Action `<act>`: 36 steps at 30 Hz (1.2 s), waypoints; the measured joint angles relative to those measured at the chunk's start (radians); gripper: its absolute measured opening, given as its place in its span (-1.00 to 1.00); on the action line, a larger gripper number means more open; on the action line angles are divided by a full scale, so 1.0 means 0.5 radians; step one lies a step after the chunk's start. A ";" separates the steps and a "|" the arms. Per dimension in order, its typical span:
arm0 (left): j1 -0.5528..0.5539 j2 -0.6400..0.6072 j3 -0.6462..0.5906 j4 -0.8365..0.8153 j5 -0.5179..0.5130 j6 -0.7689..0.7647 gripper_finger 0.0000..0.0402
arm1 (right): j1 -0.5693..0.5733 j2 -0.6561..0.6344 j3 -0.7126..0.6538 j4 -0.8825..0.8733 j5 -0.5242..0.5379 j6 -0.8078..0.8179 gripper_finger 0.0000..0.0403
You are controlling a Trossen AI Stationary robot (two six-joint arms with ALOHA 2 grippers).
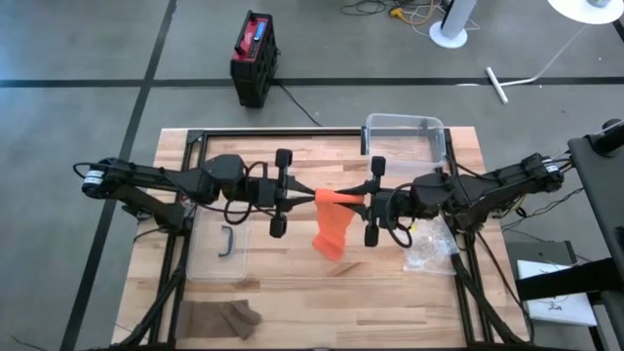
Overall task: Roll bandage
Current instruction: Roll the orange bandage
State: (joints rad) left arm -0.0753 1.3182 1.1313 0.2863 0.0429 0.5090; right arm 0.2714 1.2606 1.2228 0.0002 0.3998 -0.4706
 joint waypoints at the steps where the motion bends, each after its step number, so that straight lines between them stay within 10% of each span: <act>1: 0.000 0.000 0.000 0.000 -0.001 0.008 -0.89 | 0.000 0.000 0.000 -0.001 0.002 0.000 -0.71; 29: 0.002 0.063 -0.005 0.108 0.003 -0.260 -1.00 | 0.002 -0.005 -0.001 0.000 0.000 0.002 -0.68; 36: 0.004 0.065 -0.006 0.109 0.049 -0.364 -1.00 | 0.002 -0.016 0.000 -0.004 -0.026 -0.001 -0.30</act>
State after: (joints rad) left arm -0.0734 1.3507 1.1284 0.3411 0.0671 0.3268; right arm 0.2724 1.2526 1.2227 -0.0019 0.3870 -0.4712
